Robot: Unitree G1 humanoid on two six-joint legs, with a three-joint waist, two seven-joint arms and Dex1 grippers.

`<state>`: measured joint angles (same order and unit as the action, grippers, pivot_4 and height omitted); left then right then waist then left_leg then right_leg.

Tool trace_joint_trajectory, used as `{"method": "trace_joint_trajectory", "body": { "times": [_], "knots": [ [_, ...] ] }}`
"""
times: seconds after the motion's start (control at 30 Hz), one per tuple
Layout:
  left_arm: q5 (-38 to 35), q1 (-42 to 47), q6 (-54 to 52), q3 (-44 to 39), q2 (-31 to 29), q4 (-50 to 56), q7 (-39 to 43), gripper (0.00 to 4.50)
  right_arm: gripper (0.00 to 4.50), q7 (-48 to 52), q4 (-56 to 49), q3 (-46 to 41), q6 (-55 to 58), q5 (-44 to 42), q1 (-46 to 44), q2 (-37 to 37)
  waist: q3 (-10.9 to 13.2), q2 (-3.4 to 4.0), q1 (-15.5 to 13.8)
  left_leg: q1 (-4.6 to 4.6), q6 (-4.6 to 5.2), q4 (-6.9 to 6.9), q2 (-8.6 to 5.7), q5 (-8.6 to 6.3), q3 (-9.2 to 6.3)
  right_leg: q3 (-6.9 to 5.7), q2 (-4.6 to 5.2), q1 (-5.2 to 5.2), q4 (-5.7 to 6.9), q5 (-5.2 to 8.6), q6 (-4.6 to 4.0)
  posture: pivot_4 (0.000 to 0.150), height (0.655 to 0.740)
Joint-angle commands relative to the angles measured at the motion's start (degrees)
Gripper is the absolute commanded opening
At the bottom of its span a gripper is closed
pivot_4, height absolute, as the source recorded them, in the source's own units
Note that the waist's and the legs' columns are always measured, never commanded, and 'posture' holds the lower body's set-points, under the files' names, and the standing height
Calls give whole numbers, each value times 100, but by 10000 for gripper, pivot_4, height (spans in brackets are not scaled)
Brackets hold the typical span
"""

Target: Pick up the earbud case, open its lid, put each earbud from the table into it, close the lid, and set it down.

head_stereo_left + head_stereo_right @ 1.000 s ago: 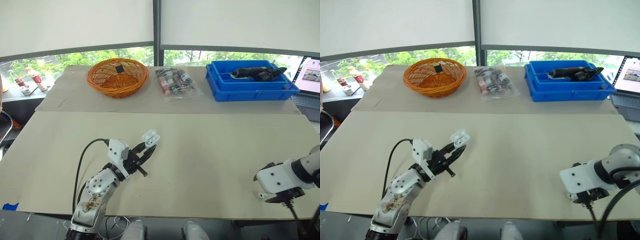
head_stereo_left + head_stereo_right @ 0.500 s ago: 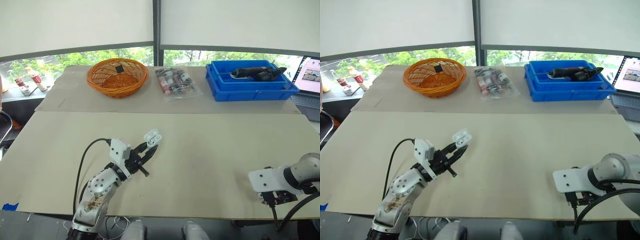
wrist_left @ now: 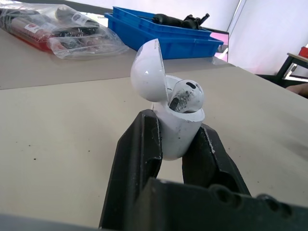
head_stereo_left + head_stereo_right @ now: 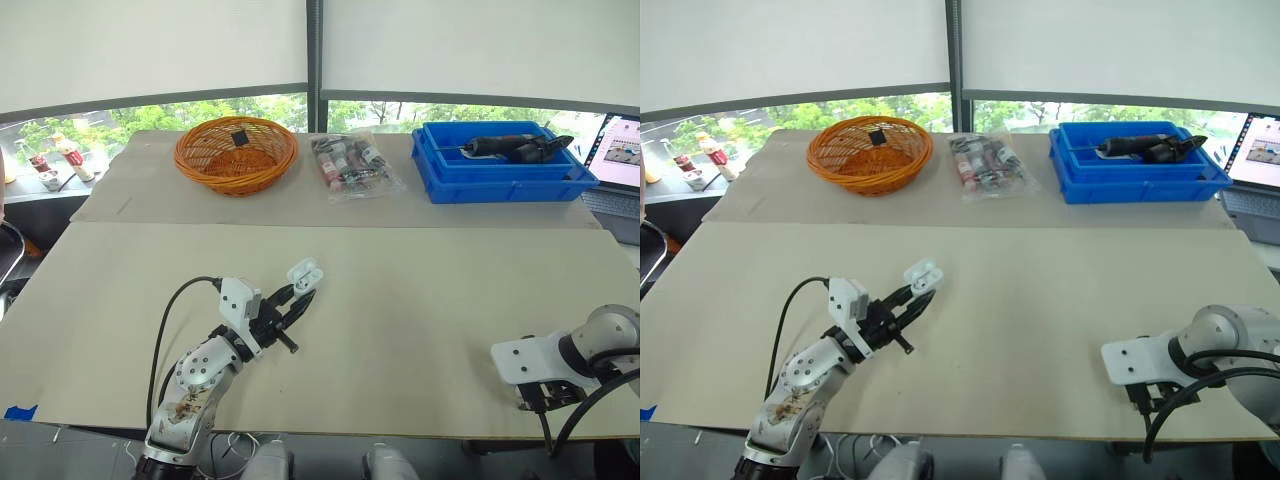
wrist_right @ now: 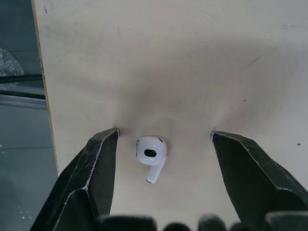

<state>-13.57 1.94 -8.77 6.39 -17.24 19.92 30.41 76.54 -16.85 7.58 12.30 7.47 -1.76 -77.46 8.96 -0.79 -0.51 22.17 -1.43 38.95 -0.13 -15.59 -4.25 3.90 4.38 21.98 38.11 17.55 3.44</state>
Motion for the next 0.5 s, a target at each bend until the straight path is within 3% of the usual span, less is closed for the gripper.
{"method": "trace_joint_trajectory", "body": {
  "times": [0.03,0.1,0.27,0.4,0.43,0.5],
  "knots": [
    [-30,14,21,-28,13,153,-32,5794,34169,-99,195,30,22,226,58,-17,0,-3,-4,-1,0,1,0,0,0,0,0,-1,-1,0,0,1500,7400],
    [-31,19,25,-26,15,147,-35,5795,34169,-101,216,18,49,222,108,-33,0,-7,-9,-1,0,1,-1,0,0,0,1,-2,-1,-1,1,1500,7400],
    [-36,37,39,-25,17,126,-29,5794,18745,-85,248,-24,55,212,217,-61,-9,-38,-5,-12,0,1,0,0,-3,-3,1,-17,-5,-1,1,1500,7400],
    [-38,52,43,-28,18,113,-25,5795,5770,-67,257,-49,21,205,227,-50,-6,-51,8,-77,8,-5,2,-6,-4,-8,1,-92,-35,-1,2,1500,7400],
    [-38,56,44,-28,16,110,-23,5794,3439,-65,254,-57,4,192,212,-39,-6,-51,15,-83,10,-6,2,-8,-4,-8,1,-99,-40,-1,2,1500,7400],
    [-36,60,45,-29,15,111,-22,5795,3425,-66,236,-76,-13,155,164,-7,-5,-52,18,-86,11,-6,2,-8,-4,-8,1,-102,-44,-2,4,1500,7400]
  ]
}}
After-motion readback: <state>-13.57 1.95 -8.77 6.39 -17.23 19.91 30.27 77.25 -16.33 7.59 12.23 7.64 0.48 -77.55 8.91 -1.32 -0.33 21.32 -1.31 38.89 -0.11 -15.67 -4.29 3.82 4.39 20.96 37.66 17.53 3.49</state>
